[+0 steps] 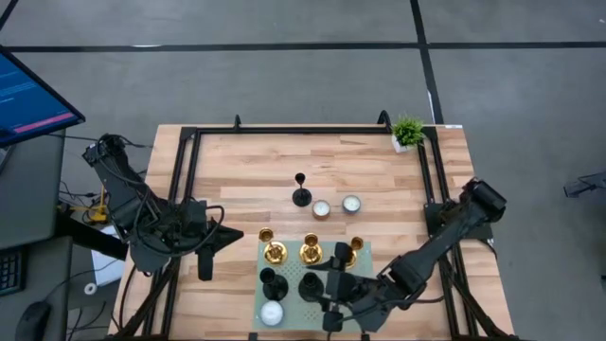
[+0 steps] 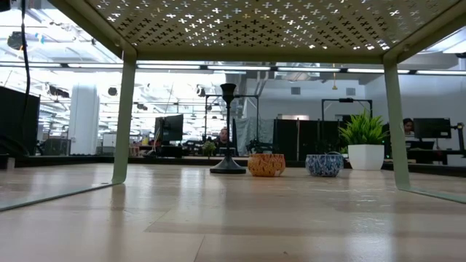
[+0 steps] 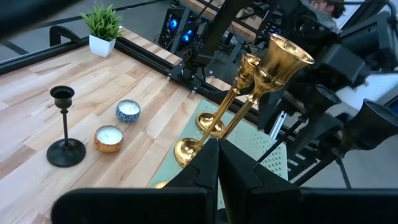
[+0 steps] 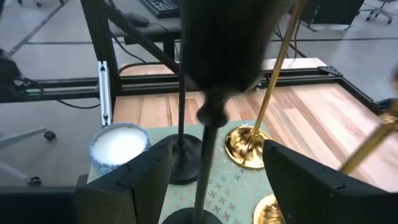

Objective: Pick & Place candle stick holders
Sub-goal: Adjust the gold candle holder on the shelf

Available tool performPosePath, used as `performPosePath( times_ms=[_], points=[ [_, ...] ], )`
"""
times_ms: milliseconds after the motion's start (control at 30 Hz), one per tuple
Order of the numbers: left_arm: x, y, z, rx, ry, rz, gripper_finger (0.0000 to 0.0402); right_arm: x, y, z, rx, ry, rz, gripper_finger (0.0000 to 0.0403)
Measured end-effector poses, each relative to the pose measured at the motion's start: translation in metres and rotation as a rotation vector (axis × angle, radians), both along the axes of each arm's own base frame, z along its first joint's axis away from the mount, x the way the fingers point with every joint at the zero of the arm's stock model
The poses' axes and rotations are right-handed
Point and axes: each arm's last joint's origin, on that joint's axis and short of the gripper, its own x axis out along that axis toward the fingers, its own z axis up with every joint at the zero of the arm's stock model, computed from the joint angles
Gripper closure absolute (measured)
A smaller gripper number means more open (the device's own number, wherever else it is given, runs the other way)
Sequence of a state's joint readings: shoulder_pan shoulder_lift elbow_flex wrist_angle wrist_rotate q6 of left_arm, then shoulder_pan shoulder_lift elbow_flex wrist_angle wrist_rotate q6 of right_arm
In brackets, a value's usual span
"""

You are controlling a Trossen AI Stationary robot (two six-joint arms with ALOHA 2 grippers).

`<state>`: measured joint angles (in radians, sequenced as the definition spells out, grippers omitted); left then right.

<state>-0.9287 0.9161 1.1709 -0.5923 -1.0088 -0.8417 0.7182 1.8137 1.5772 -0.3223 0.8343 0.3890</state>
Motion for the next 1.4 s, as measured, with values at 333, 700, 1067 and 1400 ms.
performPosePath(
  times_ms=[333, 700, 1067, 1400],
  points=[
    [0.0, 0.0, 0.0, -0.004, -0.003, 0.0, 0.0392, -0.021, 0.003, 0.019, 0.014, -0.02, 0.04, 0.0163],
    [0.0, 0.0, 0.001, -0.011, -0.008, 0.0, 0.0392, -0.015, 0.003, 0.014, 0.024, 0.004, 0.069, 0.0163],
    [0.0, 0.0, 0.001, -0.014, -0.01, 0.0, 0.0392, -0.02, 0.006, 0.01, 0.036, 0.051, 0.099, 0.0163],
    [0.0, -0.001, 0.002, -0.021, -0.016, 0.0, 0.0392, -0.021, 0.01, 0.008, 0.139, 0.115, 0.212, 0.0163]
  ],
)
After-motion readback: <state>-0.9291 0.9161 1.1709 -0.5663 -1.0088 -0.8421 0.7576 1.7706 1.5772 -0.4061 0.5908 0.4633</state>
